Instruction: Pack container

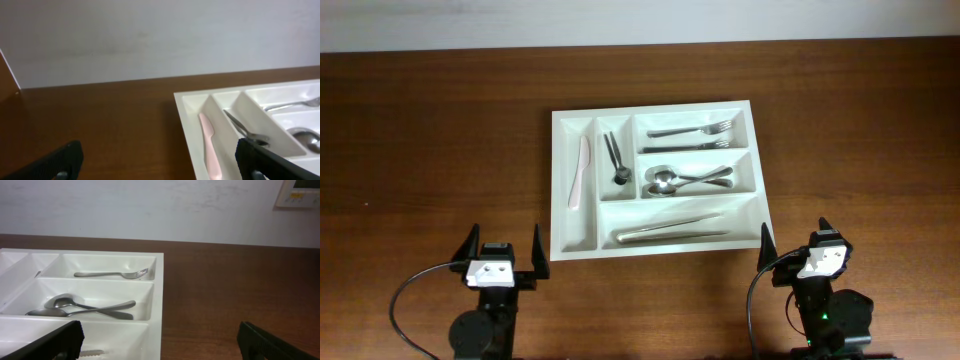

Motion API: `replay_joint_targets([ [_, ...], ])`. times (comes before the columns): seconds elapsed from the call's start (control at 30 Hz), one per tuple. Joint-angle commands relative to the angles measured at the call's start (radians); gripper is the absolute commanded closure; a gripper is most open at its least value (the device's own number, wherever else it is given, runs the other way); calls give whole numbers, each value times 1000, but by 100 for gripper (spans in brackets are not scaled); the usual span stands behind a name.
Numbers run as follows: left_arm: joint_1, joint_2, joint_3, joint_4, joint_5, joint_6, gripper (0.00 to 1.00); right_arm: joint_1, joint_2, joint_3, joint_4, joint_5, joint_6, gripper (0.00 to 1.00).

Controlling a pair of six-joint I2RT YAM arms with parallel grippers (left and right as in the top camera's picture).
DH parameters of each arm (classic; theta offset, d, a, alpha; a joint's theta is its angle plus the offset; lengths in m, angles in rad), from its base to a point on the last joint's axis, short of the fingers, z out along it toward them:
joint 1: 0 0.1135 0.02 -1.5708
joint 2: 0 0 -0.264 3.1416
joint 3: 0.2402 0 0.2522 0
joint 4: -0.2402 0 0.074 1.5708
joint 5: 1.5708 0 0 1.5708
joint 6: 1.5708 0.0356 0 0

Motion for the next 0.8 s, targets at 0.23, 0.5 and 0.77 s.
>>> replay_joint_targets([
  [0.23,5,-11,-38,1,11,-6,1,-6,-10,-7,0,-10,0,1],
  [0.5,5,-11,-38,-1,11,-6,1,-6,-10,-7,0,-10,0,1],
  [0.77,5,-11,-38,-2,11,-5,1,-6,-10,-7,0,-10,0,1],
])
